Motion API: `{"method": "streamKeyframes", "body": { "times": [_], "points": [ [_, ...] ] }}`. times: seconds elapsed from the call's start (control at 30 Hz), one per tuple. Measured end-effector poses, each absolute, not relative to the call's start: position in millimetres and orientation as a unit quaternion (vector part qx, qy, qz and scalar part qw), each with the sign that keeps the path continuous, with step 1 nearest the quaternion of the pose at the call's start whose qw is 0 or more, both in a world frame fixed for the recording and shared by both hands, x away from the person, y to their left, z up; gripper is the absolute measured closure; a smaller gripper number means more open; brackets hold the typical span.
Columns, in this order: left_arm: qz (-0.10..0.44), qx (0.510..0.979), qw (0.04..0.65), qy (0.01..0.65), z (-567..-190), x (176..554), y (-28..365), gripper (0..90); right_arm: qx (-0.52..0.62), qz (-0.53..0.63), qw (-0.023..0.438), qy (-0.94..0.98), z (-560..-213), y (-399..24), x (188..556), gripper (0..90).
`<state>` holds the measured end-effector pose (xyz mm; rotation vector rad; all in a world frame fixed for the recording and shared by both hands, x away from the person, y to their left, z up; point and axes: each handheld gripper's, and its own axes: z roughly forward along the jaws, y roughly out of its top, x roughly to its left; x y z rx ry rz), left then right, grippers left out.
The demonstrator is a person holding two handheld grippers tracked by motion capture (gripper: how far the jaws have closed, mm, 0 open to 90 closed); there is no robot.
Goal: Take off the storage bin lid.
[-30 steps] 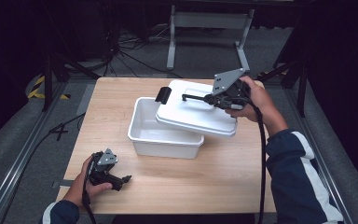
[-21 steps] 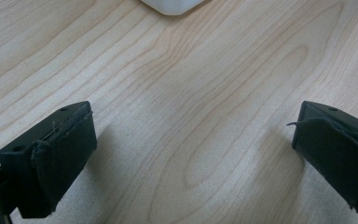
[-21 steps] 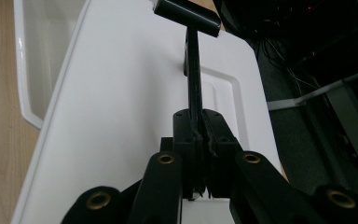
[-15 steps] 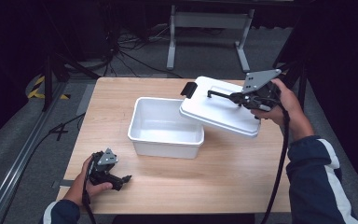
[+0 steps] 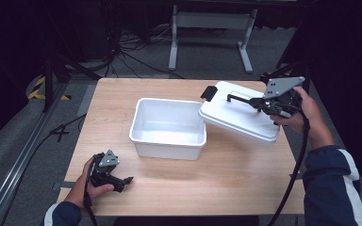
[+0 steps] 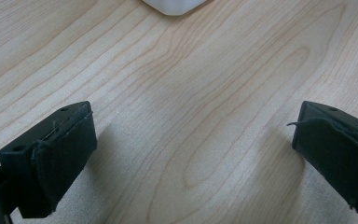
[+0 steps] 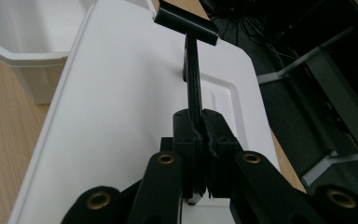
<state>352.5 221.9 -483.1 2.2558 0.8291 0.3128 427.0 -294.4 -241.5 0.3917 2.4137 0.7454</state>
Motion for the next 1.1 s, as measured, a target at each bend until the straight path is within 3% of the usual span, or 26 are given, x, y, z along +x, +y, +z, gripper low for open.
{"method": "streamKeyframes", "body": {
  "times": [0.47,1.1],
  "points": [
    [0.120,0.871,0.351,0.322,-483.2,352.5,221.6,0.2,0.187,0.274,0.293,0.897,-255.4,-328.8,426.6,84.8],
    [0.120,0.872,0.351,0.320,-483.1,352.8,221.7,0.2,0.197,0.256,0.268,0.908,-294.7,-328.8,441.4,84.8]
  ]
}}
